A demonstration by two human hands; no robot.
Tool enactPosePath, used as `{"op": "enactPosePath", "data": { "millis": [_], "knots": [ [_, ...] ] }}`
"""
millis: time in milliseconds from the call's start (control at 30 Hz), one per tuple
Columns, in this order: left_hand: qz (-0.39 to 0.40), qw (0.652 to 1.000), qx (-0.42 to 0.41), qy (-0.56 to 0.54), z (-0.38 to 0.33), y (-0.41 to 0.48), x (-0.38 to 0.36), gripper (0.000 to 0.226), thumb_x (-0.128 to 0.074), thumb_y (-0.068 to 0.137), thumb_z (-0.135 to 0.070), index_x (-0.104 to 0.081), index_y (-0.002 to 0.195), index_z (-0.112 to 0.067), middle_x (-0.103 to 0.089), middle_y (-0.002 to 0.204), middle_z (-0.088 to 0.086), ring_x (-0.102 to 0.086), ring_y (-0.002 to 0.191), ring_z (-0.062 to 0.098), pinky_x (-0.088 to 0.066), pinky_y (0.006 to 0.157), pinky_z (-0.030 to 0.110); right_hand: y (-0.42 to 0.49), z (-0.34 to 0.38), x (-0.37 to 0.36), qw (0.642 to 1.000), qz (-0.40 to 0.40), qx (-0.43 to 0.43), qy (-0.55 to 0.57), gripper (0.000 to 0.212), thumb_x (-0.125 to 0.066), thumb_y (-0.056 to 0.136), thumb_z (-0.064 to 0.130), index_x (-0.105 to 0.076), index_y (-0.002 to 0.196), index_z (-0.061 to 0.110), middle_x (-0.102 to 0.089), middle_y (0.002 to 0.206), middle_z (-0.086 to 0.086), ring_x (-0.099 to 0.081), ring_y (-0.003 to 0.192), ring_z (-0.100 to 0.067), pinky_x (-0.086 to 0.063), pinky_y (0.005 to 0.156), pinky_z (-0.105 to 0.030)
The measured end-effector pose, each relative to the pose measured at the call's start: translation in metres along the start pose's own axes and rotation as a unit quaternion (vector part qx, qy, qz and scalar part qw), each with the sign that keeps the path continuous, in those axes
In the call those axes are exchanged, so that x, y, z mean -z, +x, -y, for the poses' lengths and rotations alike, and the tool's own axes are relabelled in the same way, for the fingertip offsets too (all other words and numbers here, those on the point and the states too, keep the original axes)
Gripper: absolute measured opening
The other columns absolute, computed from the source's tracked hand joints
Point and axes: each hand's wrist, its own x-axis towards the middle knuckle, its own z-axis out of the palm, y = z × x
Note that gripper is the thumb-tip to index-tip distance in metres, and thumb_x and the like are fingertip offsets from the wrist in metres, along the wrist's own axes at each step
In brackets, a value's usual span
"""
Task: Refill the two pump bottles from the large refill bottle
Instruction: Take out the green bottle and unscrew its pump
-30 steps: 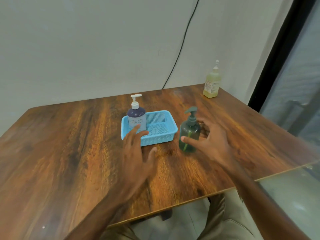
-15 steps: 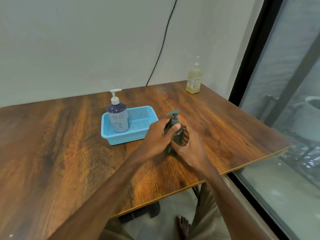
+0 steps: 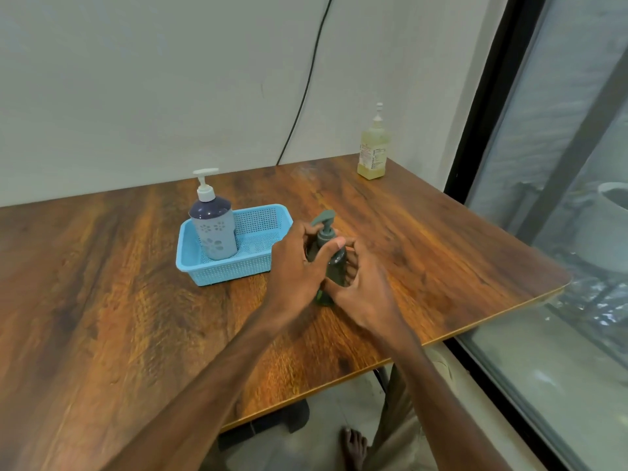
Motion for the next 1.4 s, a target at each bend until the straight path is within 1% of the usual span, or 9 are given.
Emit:
{"op": "enactPosePath", "data": {
  "millis": [200, 333, 533, 667, 767, 967, 1167, 1300, 1400],
  "knots": [
    [-0.078, 0.997, 0.025, 0.015, -0.003, 0.009, -0.008, 0.046, -0.092, 0.068, -0.053, -0.065, 0.087, -0.022, -0.075, 0.082, -0.009, -0.072, 0.076, 0.0, -0.062, 0.073, 0.027, 0.0, -0.003, 0.0, 0.999, 0.011, 0.004, 0.036, 0.068, -0.085, 0.077, 0.025, -0.04, 0.126, 0.038, -0.054, 0.117, 0.029, -0.055, 0.108, 0.015, -0.048, 0.087, -0.009],
    [-0.087, 0.991, 0.075, 0.07, -0.005, 0.017, -0.016, 0.062, -0.079, 0.058, -0.082, -0.063, 0.083, -0.028, -0.072, 0.079, -0.014, -0.07, 0.076, 0.004, -0.06, 0.079, 0.041, 0.001, -0.003, 0.001, 0.999, 0.021, 0.004, 0.04, 0.073, -0.085, 0.077, 0.027, -0.032, 0.126, 0.042, -0.052, 0.111, 0.031, -0.055, 0.102, 0.014, -0.049, 0.084, -0.007],
    [0.013, 0.998, -0.002, 0.058, -0.003, 0.002, -0.02, 0.03, -0.057, 0.098, -0.058, -0.063, 0.112, -0.032, -0.068, 0.104, -0.012, -0.066, 0.099, 0.006, -0.056, 0.09, 0.045, 0.004, -0.008, 0.001, 0.998, 0.026, 0.021, 0.061, 0.081, -0.084, 0.074, 0.018, -0.041, 0.141, 0.032, -0.063, 0.13, 0.013, -0.062, 0.117, -0.003, -0.055, 0.096, -0.035],
    [0.048, 0.998, -0.03, 0.007, 0.001, -0.02, -0.003, 0.031, -0.048, 0.109, -0.041, -0.057, 0.137, -0.031, -0.067, 0.119, -0.019, -0.062, 0.115, -0.006, -0.052, 0.099, 0.021, 0.004, -0.007, 0.001, 0.996, 0.033, 0.013, 0.079, 0.064, -0.085, 0.075, 0.023, -0.048, 0.127, 0.03, -0.066, 0.125, 0.009, -0.065, 0.112, -0.005, -0.057, 0.094, -0.04],
    [0.004, 1.0, -0.018, -0.026, 0.001, -0.022, 0.009, 0.028, -0.06, 0.104, -0.032, -0.065, 0.132, -0.028, -0.068, 0.115, -0.026, -0.061, 0.11, -0.017, -0.047, 0.088, 0.004, 0.003, -0.004, 0.002, 0.996, 0.031, 0.004, 0.081, 0.063, -0.087, 0.076, 0.027, -0.049, 0.126, 0.03, -0.065, 0.124, 0.013, -0.064, 0.111, 0.0, -0.055, 0.097, -0.034],
    [-0.022, 0.999, 0.033, -0.004, -0.001, 0.009, 0.005, 0.049, -0.09, 0.069, -0.055, -0.065, 0.103, -0.03, -0.072, 0.099, -0.016, -0.068, 0.093, -0.005, -0.058, 0.081, 0.018, 0.002, -0.002, 0.002, 0.998, 0.023, 0.004, 0.066, 0.06, -0.087, 0.074, 0.032, -0.047, 0.119, 0.035, -0.062, 0.12, 0.019, -0.061, 0.111, 0.004, -0.055, 0.096, -0.031],
    [0.035, 0.998, 0.034, 0.039, -0.001, 0.017, -0.013, 0.05, -0.066, 0.077, -0.077, -0.069, 0.105, -0.035, -0.074, 0.099, -0.014, -0.07, 0.101, 0.006, -0.059, 0.092, 0.043, 0.003, -0.002, 0.003, 0.997, 0.036, 0.038, 0.063, 0.086, -0.085, 0.075, 0.021, -0.037, 0.142, 0.043, -0.055, 0.14, 0.016, -0.053, 0.128, -0.003, -0.048, 0.106, -0.035],
    [0.052, 0.998, -0.019, 0.022, 0.0, -0.002, -0.001, 0.019, -0.062, 0.1, -0.051, -0.068, 0.113, -0.04, -0.072, 0.106, -0.021, -0.065, 0.107, -0.003, -0.054, 0.096, 0.029, 0.004, -0.006, 0.004, 0.996, 0.038, 0.019, 0.079, 0.069, -0.086, 0.073, 0.027, -0.047, 0.13, 0.033, -0.062, 0.133, 0.009, -0.061, 0.121, -0.007, -0.052, 0.101, -0.043],
    [0.053, 0.998, -0.02, -0.021, 0.003, -0.013, 0.015, 0.021, -0.061, 0.103, -0.036, -0.066, 0.122, -0.043, -0.07, 0.11, -0.032, -0.061, 0.111, -0.015, -0.049, 0.093, 0.011, 0.004, -0.006, 0.003, 0.996, 0.036, 0.002, 0.083, 0.066, -0.088, 0.072, 0.035, -0.049, 0.125, 0.032, -0.065, 0.127, 0.011, -0.063, 0.115, -0.002, -0.054, 0.099, -0.038]
  ]
}}
